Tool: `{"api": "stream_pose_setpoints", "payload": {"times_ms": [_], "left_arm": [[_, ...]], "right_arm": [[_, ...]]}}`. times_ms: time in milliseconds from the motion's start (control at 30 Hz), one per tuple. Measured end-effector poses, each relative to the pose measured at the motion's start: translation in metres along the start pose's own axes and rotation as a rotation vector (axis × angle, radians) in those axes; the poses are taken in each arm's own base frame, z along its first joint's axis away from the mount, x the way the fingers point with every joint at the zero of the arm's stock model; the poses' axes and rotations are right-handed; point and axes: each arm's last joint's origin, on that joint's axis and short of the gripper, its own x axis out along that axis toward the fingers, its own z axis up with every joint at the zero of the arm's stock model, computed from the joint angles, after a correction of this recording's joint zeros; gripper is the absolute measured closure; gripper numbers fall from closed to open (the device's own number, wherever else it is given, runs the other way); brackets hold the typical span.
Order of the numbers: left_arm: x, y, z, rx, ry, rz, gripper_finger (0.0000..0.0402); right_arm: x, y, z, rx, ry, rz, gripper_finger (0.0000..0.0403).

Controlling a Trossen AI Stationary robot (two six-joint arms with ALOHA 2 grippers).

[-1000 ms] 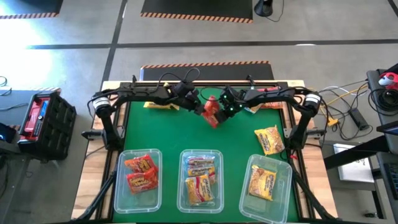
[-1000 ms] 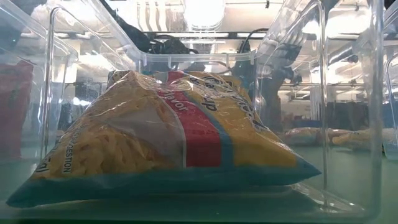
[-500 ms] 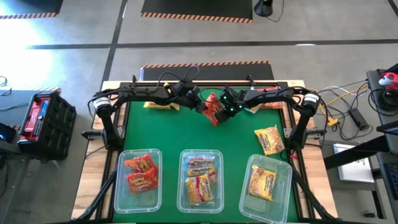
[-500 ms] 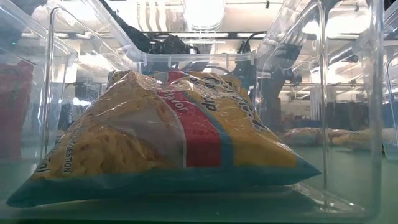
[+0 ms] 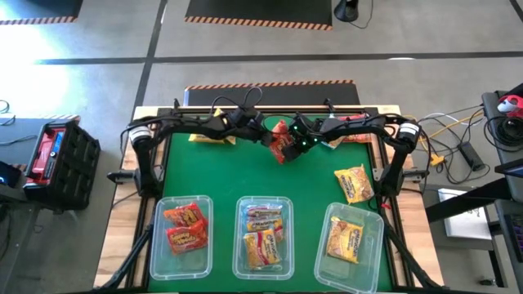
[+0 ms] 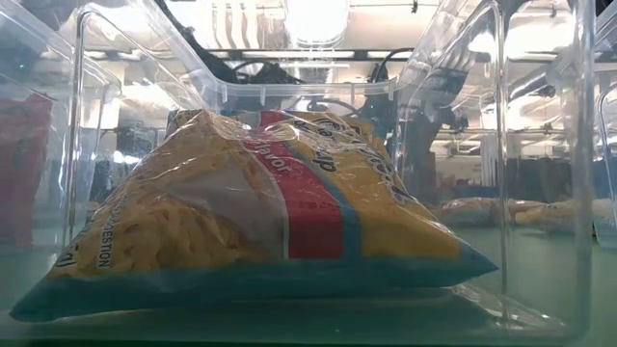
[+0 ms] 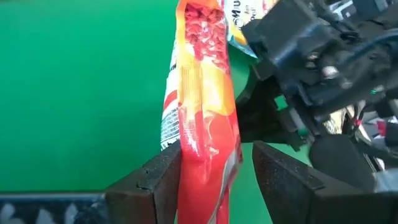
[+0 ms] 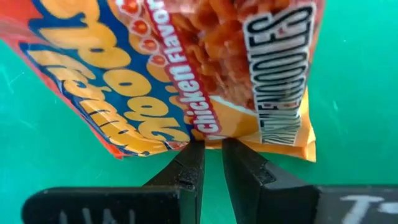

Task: Sort Maruchan noodles
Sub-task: Put the orange noodle pack into the left transparent bin

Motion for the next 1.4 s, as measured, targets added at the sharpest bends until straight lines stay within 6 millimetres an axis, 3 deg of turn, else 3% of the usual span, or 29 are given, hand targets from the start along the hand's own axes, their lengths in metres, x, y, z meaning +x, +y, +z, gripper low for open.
{"api": "stream_pose_setpoints", "payload": {"times_ms": [367,767,933,1167,1400], "left_arm": [[0.008,0.0,-0.001,-0.005,-0.013,-0.052,0.0232],[0.008,0.002,-0.002,-0.016,-0.001,-0.035,0.0315],[0.008,0.002,-0.004,-0.022,0.024,-0.035,0.0322],[0.007,0.0,-0.005,-0.006,0.076,-0.1,0.0323],[0.005,-0.004,-0.007,0.149,0.155,-0.247,0.0323]], "right_arm": [[0.0,0.0,0.0,-0.004,-0.002,0.005,0.0355],[-0.009,0.004,-0.001,-0.05,0.029,0.068,0.0355],[-0.035,0.01,-0.002,-0.106,0.021,0.099,0.0355],[-0.094,0.02,-0.006,-0.198,-0.078,0.133,0.0348],[-0.142,0.024,-0.021,-0.266,-0.128,0.152,0.0278]]}}
